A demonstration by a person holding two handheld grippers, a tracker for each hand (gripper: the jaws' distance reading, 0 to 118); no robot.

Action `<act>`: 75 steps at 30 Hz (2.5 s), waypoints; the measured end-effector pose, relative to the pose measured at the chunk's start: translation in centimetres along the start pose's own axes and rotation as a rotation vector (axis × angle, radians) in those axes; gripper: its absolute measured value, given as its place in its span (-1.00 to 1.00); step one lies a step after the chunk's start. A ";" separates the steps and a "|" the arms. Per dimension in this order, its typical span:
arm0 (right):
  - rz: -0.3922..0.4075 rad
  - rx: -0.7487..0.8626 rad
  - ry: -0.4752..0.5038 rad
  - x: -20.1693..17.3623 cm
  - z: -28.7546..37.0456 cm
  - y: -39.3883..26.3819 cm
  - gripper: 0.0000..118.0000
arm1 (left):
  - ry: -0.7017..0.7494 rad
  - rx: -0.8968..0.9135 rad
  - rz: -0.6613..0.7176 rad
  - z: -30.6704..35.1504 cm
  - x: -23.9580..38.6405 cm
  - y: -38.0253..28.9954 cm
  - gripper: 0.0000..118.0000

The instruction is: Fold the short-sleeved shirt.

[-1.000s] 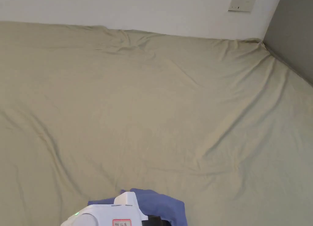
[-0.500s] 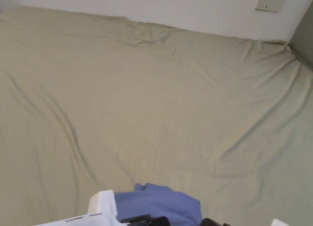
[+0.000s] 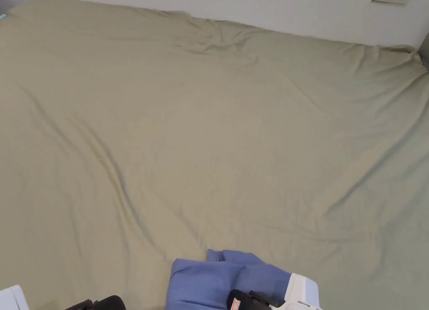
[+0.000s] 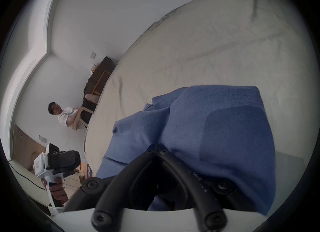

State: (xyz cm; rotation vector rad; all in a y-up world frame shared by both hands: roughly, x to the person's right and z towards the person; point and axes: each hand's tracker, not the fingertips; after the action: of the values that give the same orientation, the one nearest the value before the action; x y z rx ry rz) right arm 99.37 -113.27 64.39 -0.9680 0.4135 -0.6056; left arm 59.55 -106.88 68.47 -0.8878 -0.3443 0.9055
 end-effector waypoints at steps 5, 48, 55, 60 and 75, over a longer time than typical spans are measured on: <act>-0.015 -0.010 0.009 0.4 -0.1 0.3 -0.97 | -0.037 -0.171 -0.142 -4.5 -0.5 0.4 0.32; -0.019 0.087 -0.117 -3.7 6.3 1.3 -0.97 | 0.646 -0.220 -0.303 5.6 -8.4 19.5 -0.53; 0.018 0.047 -0.111 -5.8 5.4 1.1 -0.97 | 0.882 -0.185 -0.378 8.8 -10.2 24.1 -0.54; 0.044 0.052 -0.163 -6.1 5.5 1.3 -0.97 | 1.135 -0.125 -0.395 9.3 -11.6 25.8 -0.54; 0.061 0.134 -0.094 -5.8 8.0 1.2 -0.97 | 1.032 0.449 -0.569 18.5 -0.3 22.5 -0.89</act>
State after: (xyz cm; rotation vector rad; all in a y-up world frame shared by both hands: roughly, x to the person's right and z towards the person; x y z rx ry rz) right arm 99.89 -103.89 67.82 -0.8492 0.3133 -0.5240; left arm 36.22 -90.69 62.03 -0.6742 0.4764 -0.0742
